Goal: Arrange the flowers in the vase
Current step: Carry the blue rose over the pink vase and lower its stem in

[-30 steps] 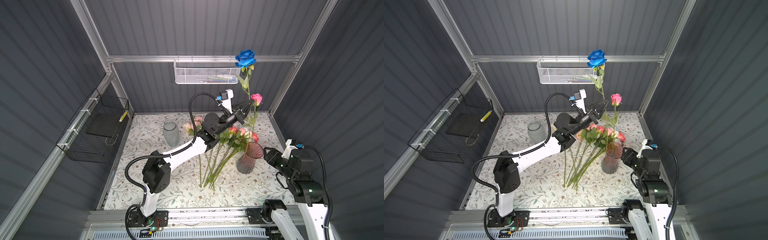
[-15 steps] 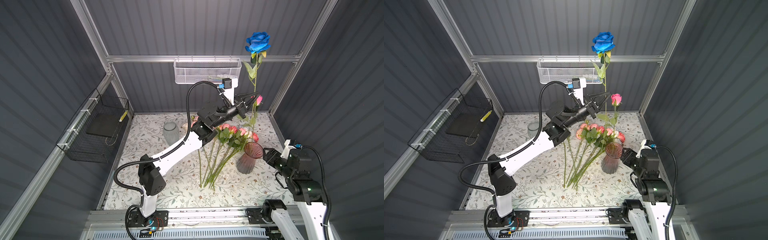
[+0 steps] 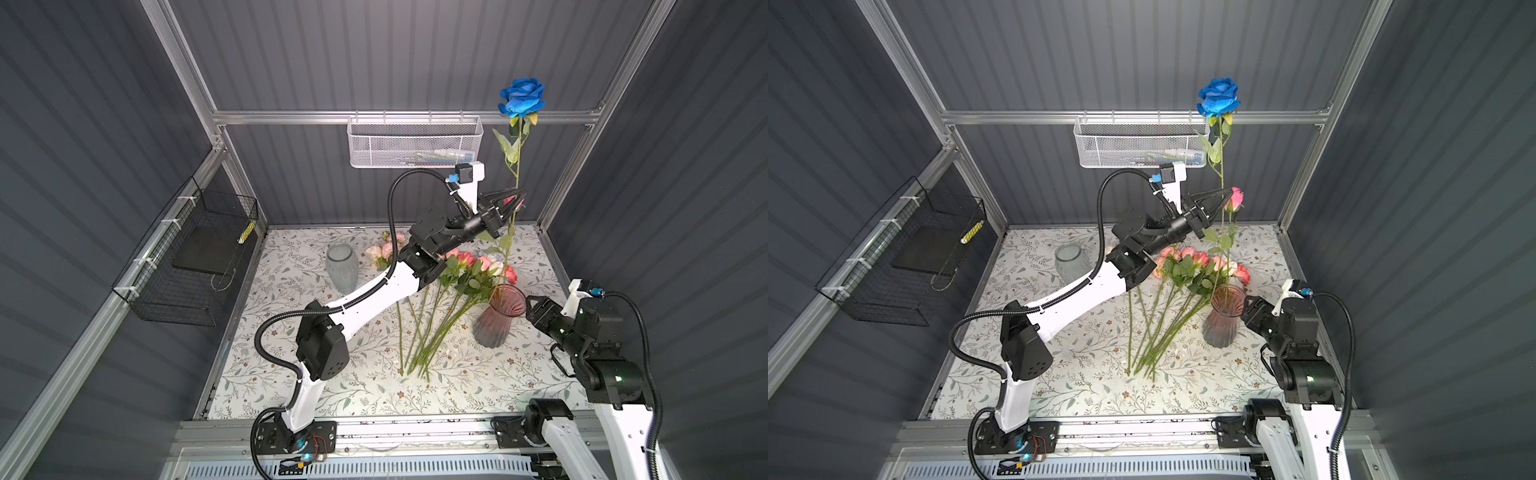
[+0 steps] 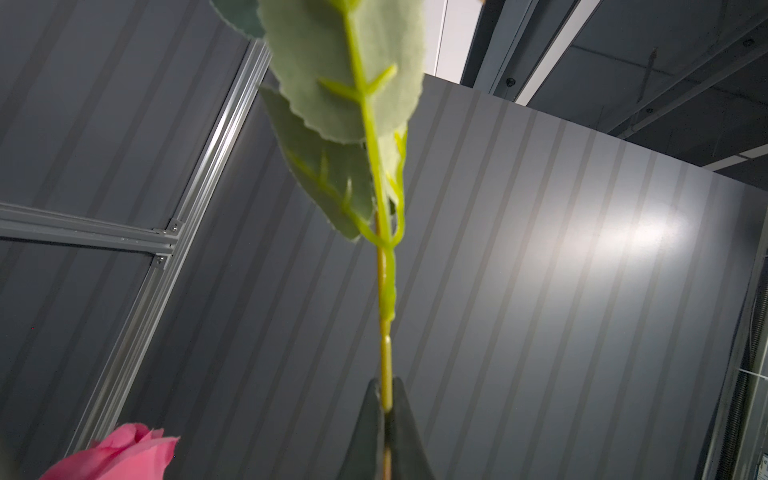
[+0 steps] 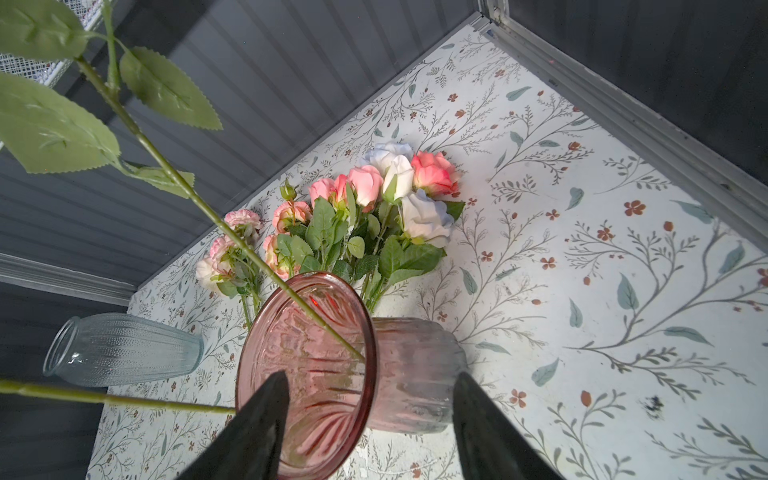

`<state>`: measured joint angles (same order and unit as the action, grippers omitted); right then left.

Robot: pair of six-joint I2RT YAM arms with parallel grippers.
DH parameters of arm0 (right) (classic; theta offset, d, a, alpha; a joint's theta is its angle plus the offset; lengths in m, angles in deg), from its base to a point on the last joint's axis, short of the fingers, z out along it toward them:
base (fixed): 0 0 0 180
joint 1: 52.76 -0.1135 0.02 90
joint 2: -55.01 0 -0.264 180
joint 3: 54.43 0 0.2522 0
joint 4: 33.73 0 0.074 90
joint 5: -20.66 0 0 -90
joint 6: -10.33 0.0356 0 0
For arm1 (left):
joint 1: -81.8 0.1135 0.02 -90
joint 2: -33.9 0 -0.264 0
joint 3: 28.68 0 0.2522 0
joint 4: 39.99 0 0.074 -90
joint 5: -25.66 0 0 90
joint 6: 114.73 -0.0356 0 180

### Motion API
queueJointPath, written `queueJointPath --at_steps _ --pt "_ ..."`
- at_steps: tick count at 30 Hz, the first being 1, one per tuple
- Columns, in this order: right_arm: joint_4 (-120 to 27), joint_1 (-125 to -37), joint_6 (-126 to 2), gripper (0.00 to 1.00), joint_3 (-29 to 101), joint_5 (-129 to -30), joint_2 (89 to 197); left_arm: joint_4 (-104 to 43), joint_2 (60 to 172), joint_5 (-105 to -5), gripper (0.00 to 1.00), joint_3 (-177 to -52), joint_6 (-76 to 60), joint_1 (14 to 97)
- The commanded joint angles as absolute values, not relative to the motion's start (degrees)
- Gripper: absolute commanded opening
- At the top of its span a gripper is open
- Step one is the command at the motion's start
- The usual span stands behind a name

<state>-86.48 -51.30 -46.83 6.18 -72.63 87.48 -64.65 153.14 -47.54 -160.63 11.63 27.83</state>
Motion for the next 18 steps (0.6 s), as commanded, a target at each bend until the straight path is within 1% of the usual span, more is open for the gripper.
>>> queueJointPath --at_steps 1,4,7,8,11,18 --pt "-86.29 -51.35 -47.85 0.64 6.17 -71.95 87.68 -67.34 153.79 -46.84 0.00 -164.56 13.46 27.51" --pt "-86.40 -51.35 -47.98 0.64 6.18 -72.08 87.60 -66.53 153.90 -46.33 0.00 -165.49 13.62 27.58" --pt "-86.16 -51.35 -47.77 0.64 6.02 -71.96 87.68 -62.52 153.08 -45.88 0.00 -167.19 11.86 27.60" --pt "-86.14 -51.36 -47.65 0.65 6.09 -72.10 87.70 -60.71 152.71 -43.85 0.00 -168.05 11.30 27.57" --pt "-85.90 -51.35 -47.51 0.64 6.18 -72.55 88.04 -56.42 151.57 -42.40 0.00 -169.86 9.50 27.53" --pt "-85.61 -51.35 -46.80 0.64 6.09 -73.14 87.87 -57.39 152.49 -42.44 0.00 -169.26 11.03 27.57"
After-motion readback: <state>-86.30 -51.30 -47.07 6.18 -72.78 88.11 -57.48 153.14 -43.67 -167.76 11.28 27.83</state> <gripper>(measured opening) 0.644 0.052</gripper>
